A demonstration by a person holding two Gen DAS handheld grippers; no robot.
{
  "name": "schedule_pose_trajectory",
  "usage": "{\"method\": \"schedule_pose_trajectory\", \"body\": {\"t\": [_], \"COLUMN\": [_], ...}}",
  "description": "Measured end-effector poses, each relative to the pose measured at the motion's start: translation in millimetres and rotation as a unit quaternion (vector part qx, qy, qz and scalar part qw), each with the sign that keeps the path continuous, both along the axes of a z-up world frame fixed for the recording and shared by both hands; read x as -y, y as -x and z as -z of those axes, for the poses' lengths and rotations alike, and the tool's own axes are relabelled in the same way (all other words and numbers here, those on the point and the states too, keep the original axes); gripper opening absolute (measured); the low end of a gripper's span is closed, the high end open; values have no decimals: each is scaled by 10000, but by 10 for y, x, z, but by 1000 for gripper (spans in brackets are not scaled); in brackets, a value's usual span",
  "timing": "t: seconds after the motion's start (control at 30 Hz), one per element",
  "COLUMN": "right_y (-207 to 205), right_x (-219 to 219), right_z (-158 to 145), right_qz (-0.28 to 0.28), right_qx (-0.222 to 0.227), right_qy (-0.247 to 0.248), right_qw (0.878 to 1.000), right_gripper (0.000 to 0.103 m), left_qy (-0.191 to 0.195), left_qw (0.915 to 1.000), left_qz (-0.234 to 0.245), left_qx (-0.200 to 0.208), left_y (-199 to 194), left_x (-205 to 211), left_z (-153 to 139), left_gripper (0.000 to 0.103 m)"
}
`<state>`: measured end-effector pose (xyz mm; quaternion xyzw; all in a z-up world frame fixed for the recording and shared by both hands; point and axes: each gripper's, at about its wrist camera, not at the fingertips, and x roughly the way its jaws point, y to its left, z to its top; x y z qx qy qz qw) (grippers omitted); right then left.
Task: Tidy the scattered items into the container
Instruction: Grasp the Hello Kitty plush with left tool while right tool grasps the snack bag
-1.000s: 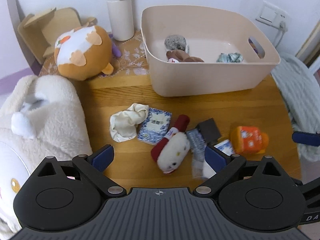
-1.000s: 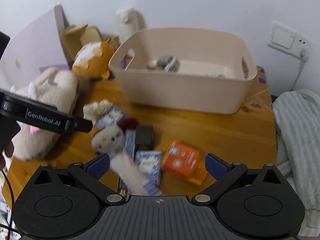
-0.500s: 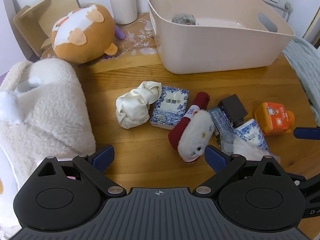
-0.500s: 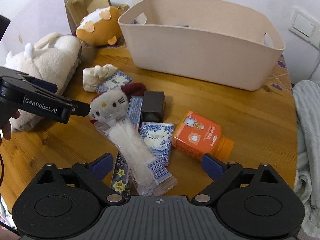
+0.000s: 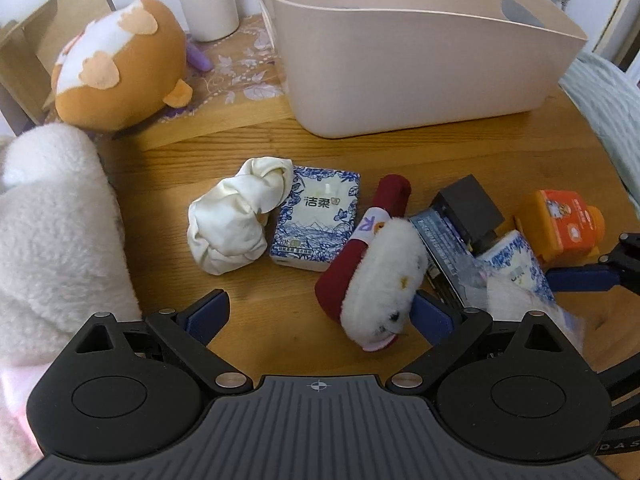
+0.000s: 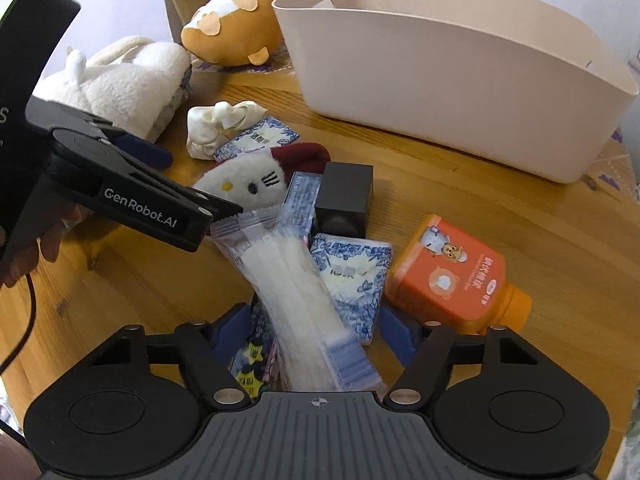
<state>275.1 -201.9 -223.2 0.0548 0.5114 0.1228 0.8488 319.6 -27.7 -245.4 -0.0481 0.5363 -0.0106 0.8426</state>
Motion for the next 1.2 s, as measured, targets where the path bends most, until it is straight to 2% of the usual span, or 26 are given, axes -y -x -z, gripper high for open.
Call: {"method": "schedule_pose_trajectory", "body": {"t": [0.1,0.2,0.3,0.53,0.6,0.67,0.8,1.2], "right_y": [-46,-79,-103,-59,-58,-50,-42,157], "right_x": [40,98,158,314,346,354,335,394], "right_z": [21,32,44,44,54,70,61,-32], "right_qz": [72,392,521,898,1001,1039,1058,1267], "right_qx": [5,27,-29,-54,-106,-144,-136,-61], "right_qy": [-119,-415,-605,-890,-911,-873,-853,-939], "right_qw": [9999,9984,9968,9920,9907,9906,9906,9875], "right_gripper": [73,69,62,44,33,33,32,31], "left_qy": [40,119,182,167,131,100,84,278], "left_qw": [10000,9999,9997,9997,9998,9998,9996,9994], "left_qz": [44,60,96,133,133,154,282,202], "left_qx": [-16,-62,-145,-134,-123,-104,-24,-10], "left_y": [-53,-111,-140,-167,-169,-162,-135,1], "left_x": [11,28,56,99,108,123,167,191], "left_z": [43,89,128,140,130,116,68,2], "left_gripper": [98,95,88,85,81,77,52,49]}}
